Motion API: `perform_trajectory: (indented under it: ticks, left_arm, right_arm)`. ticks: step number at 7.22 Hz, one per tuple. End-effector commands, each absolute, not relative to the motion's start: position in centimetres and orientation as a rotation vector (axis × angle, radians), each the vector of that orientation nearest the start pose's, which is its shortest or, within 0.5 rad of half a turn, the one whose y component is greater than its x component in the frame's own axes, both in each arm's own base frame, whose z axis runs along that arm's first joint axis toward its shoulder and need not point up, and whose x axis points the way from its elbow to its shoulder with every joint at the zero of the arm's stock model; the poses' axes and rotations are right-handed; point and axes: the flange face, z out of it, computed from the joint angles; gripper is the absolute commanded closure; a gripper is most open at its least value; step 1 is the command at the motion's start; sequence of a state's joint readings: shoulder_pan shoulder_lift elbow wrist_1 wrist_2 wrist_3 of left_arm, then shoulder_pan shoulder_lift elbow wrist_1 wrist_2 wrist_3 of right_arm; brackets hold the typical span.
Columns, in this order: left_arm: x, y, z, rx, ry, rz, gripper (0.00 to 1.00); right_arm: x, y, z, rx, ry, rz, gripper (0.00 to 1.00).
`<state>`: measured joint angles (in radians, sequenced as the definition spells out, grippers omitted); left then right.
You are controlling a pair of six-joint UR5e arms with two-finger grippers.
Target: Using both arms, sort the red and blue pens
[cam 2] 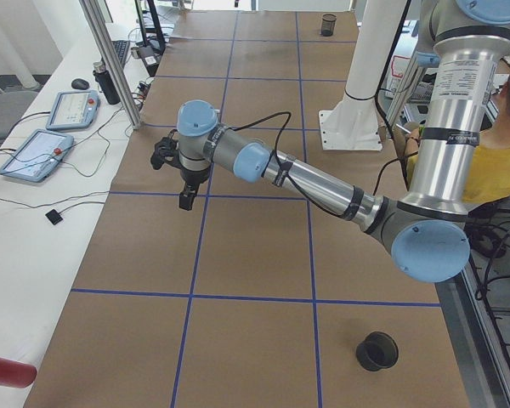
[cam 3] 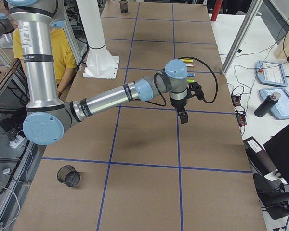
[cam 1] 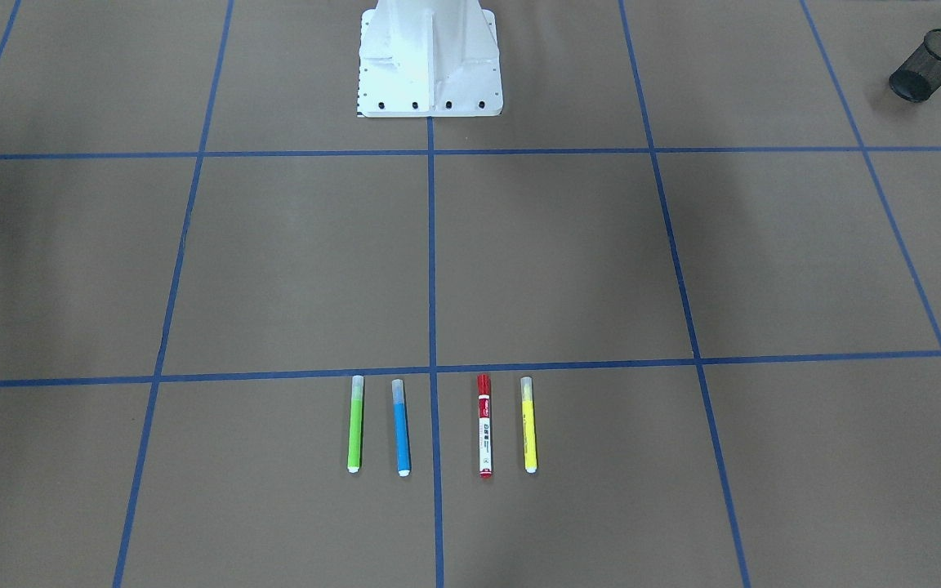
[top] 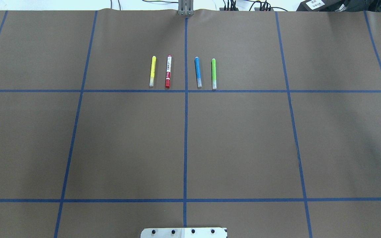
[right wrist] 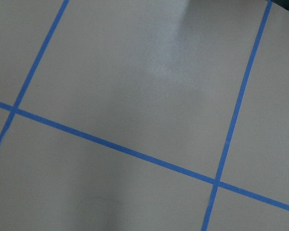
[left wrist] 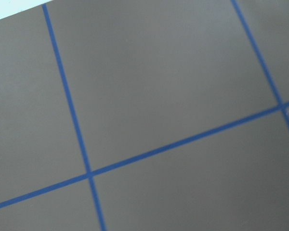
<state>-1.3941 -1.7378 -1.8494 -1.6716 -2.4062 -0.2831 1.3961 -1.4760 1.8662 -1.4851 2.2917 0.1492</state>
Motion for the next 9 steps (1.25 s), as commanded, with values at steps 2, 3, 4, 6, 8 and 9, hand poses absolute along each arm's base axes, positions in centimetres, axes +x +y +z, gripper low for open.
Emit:
perform_trajectory:
  ticks: [2,3,4,6,8,9]
  left_arm:
    - [21.6,-56.8,31.1,0.32,1.043,0.344,0.0]
    - [24.0,-58.2,28.9,0.298,1.063,0.327,0.0]
    - [25.2,-58.8,27.1,0.268,1.055,0.21,0.0]
    - [34.6,-60.5,24.5,0.209,1.02,0.193,0.0]
    - [40.7,-64.9,22.8,0.126,0.99,0.176,0.0]
    - [44.4,-66.8,22.1,0.084,0.958,0.172,0.0]
  right_arm:
    - [-10.5,-54.2,42.3,0.39,-0.844,-0.28,0.0]
    - [-11.9,-54.4,41.4,0.377,-0.861,-0.266,0.01]
    - [-12.4,-54.5,40.9,0.38,-0.865,-0.275,0.0]
    - [-12.6,-54.4,40.9,0.38,-0.865,-0.28,0.0]
    - [-12.6,-54.4,41.1,0.377,-0.865,-0.279,0.0]
    - [-12.7,-54.4,41.1,0.376,-0.865,-0.28,0.0]
